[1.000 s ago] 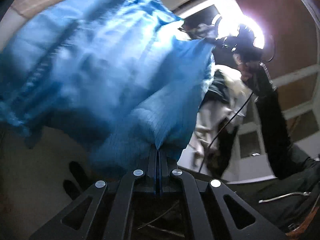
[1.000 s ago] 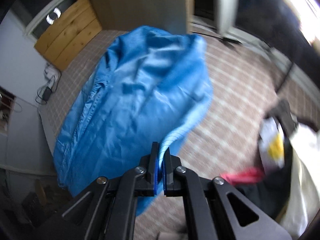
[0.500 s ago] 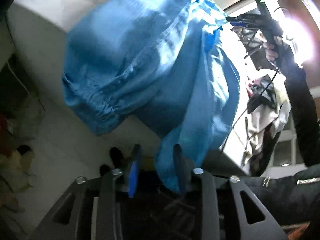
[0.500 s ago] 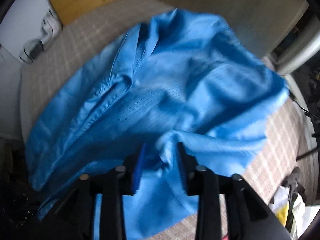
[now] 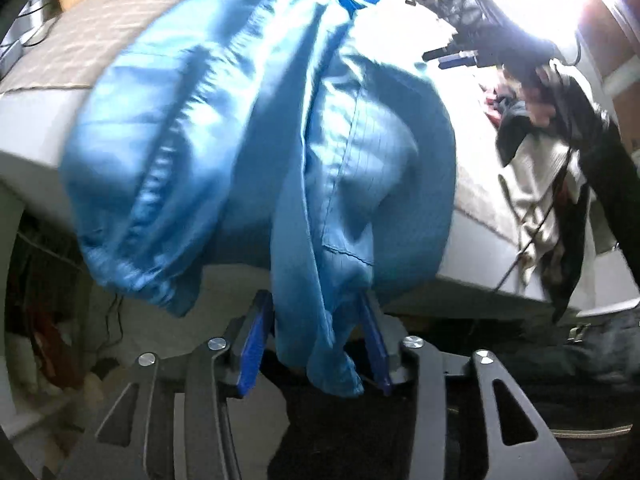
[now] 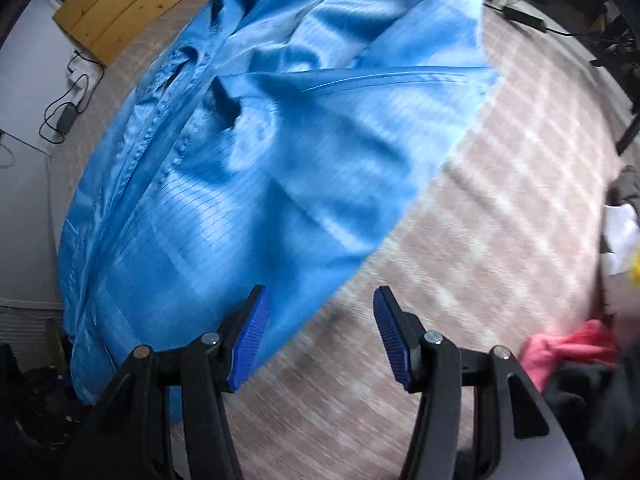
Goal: Fold clothes
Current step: 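Lower the coat onto the bed with both grippers and open them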
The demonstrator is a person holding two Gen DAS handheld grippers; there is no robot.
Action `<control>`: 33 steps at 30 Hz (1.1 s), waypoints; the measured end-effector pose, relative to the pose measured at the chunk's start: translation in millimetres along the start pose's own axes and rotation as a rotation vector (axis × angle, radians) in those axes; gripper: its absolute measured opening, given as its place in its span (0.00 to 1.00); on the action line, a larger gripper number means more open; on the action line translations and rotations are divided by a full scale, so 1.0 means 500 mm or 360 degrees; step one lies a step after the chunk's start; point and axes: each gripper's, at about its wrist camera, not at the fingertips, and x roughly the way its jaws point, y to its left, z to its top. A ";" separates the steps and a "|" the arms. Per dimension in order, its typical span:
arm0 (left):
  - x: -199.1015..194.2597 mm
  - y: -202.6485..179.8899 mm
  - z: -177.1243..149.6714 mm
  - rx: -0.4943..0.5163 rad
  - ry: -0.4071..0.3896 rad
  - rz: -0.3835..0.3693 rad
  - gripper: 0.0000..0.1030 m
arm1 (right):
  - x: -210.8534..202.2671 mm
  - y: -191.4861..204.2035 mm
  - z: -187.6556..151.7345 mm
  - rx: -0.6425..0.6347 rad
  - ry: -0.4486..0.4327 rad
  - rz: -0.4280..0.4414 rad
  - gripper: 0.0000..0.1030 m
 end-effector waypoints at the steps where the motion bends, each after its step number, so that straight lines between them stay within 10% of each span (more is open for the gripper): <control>1: 0.011 0.009 0.001 -0.0020 0.0018 -0.0038 0.12 | 0.006 0.005 0.000 -0.0013 -0.0001 0.0014 0.52; 4: 0.019 0.043 0.000 -0.0117 0.0022 -0.0214 0.09 | 0.028 0.022 0.002 -0.0054 0.0021 0.0056 0.43; 7: -0.005 0.071 -0.008 -0.0281 -0.0024 -0.0499 0.08 | 0.024 0.029 0.011 -0.0077 0.0022 0.0071 0.07; 11: -0.039 0.105 -0.021 -0.0482 -0.0095 -0.0855 0.08 | -0.030 0.020 0.033 -0.0102 0.0010 0.0123 0.04; 18: 0.066 0.095 -0.022 -0.0123 0.0140 0.0082 0.14 | 0.033 0.082 0.058 -0.0342 0.0064 -0.0165 0.07; 26: -0.047 0.093 -0.059 -0.0131 -0.0069 0.0241 0.29 | -0.093 0.073 0.057 -0.0373 -0.0091 -0.0343 0.16; 33: -0.059 0.072 -0.008 0.0218 -0.0242 0.0598 0.40 | -0.092 0.184 0.118 -0.0315 -0.0205 0.0100 0.37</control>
